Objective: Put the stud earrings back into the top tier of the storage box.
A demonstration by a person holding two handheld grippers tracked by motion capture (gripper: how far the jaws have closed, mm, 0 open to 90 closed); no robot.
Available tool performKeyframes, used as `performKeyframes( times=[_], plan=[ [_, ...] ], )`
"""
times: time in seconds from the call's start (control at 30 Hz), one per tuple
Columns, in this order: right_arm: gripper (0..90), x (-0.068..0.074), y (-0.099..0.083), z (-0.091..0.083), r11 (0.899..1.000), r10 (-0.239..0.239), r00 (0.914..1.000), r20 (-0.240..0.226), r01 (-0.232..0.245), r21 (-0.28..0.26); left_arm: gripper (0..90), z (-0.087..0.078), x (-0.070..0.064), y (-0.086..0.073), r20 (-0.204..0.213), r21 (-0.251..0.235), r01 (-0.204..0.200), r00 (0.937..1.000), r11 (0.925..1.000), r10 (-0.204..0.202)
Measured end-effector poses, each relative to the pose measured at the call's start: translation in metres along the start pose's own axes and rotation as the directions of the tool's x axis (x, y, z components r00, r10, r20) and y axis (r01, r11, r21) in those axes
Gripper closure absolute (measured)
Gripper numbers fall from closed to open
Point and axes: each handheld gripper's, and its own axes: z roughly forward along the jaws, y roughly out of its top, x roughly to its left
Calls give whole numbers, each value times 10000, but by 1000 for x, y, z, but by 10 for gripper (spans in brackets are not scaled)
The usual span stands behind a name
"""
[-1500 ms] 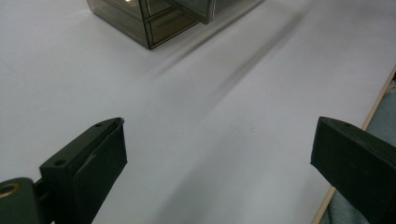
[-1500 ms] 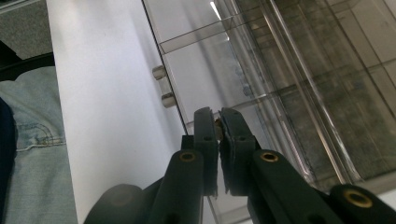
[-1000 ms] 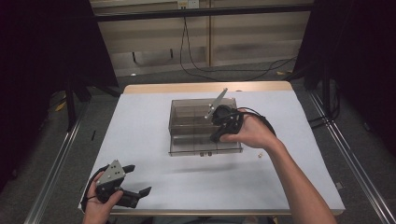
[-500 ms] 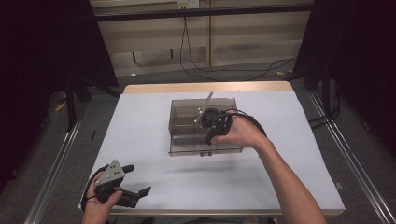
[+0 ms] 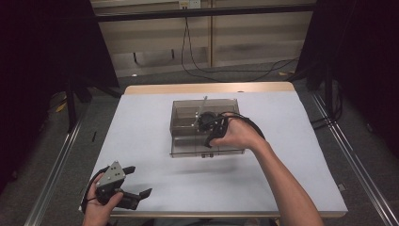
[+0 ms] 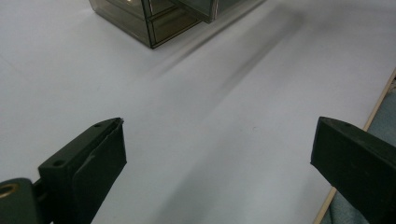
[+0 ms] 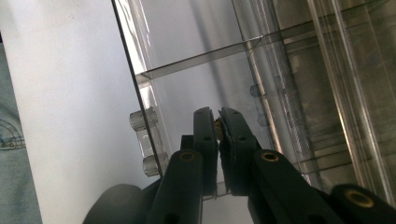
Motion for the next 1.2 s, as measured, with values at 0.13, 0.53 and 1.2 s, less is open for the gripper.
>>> performKeyframes(
  times=[0.13,0.53,1.2],
  plan=[
    [856,0,1,1,10000,-24,10000,96,23,48,33,0,0,0,-7,-20,1,10000,10000,-1],
    [814,-1,-1,-1,9999,-2,9996,267,6,-148,33,0,0,0,-55,-59,13,10000,10000,-13],
    [818,-3,-25,-18,9918,543,9985,97,-528,-1162,33,0,0,0,-13,32,-8,10000,10000,8]
  ],
)
